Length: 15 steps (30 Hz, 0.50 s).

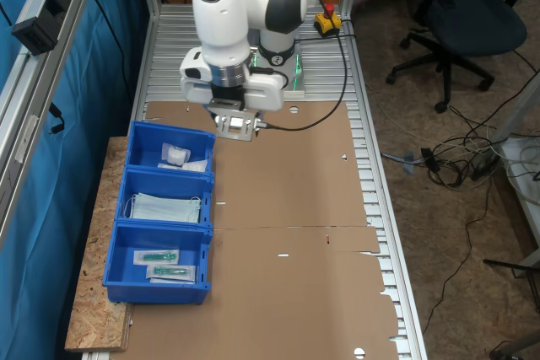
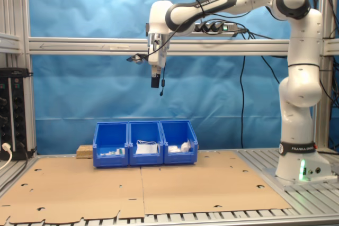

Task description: Pick and place sorting task of medical equipment.

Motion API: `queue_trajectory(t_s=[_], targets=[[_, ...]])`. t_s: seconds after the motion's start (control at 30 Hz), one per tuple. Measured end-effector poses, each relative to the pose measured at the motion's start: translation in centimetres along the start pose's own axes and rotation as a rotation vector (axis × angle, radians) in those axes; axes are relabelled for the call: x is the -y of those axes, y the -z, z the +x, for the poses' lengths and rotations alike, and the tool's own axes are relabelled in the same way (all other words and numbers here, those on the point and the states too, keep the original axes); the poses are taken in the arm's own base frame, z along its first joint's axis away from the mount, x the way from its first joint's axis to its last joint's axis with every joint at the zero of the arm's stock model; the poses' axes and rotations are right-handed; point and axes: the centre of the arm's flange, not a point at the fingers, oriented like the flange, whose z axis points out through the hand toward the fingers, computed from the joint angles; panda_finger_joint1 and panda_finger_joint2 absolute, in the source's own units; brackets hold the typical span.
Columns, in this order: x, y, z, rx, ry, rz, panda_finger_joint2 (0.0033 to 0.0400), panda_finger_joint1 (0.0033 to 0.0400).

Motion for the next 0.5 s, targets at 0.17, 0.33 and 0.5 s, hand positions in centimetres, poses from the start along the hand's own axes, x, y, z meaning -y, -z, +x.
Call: queue_trajectory(t_s=[0.17, 0.33, 0.5], targets=[[3.1, 2.6, -3.5, 0.022, 0.085, -0.020, 0.0400, 0.0400], [5.2, 4.6, -6.9, 0.057, 0.158, -0.059, 0.0400, 0.0400], [5.8, 5.5, -8.8, 0.084, 0.193, -0.092, 0.0400, 0.0400]])
